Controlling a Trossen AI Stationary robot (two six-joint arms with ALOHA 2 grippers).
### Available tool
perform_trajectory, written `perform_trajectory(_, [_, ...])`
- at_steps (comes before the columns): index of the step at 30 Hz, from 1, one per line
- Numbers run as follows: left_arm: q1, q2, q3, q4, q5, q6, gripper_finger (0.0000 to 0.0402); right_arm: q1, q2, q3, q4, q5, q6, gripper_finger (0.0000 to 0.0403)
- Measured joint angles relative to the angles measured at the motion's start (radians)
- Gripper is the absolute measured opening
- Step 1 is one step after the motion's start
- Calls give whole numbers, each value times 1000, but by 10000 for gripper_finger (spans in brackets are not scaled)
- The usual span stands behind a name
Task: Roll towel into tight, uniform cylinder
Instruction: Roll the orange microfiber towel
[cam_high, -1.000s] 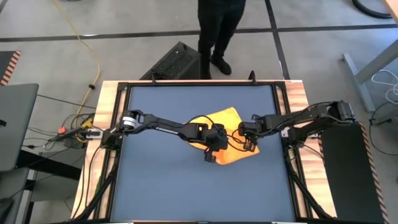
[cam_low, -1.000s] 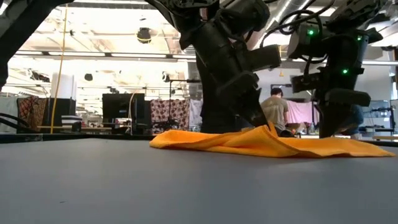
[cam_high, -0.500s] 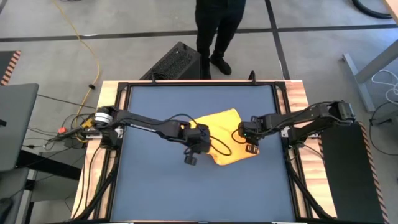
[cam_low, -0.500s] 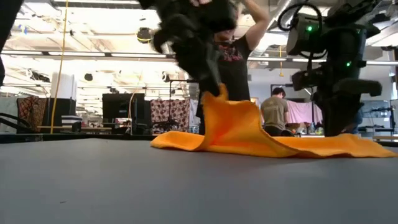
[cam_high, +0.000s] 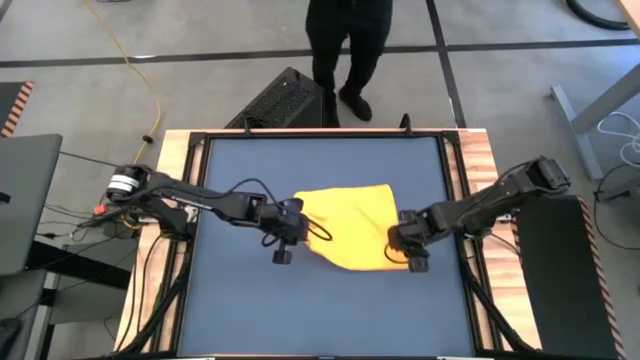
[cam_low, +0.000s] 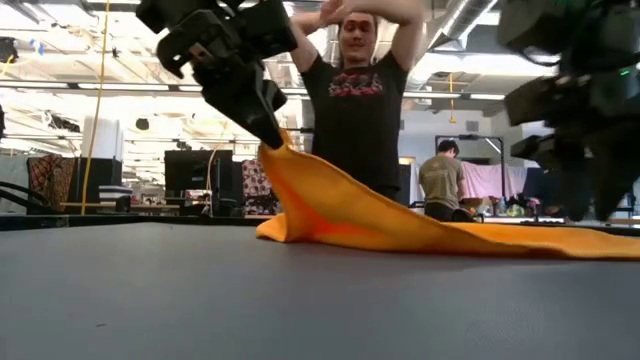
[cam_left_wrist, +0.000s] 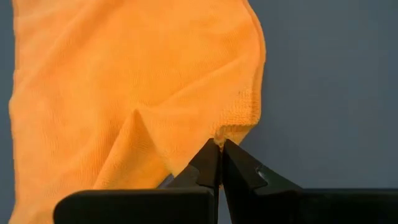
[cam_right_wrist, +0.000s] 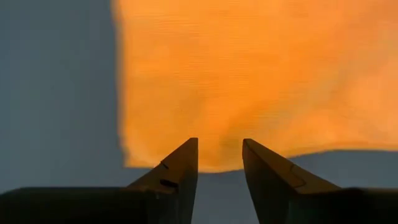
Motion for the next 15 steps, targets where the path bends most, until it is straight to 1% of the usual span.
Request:
perform_trajectory(3, [0, -17, -24, 26, -2, -7, 0, 77, 0, 0, 0, -1, 39, 152])
perform_trajectory(10, [0, -17, -25, 54, -2, 1, 0, 223, 0, 0, 50, 6, 152, 151])
perform_trajectory(15, [0, -17, -25, 70, -2, 9, 0, 265, 0, 0, 73, 95, 175, 150])
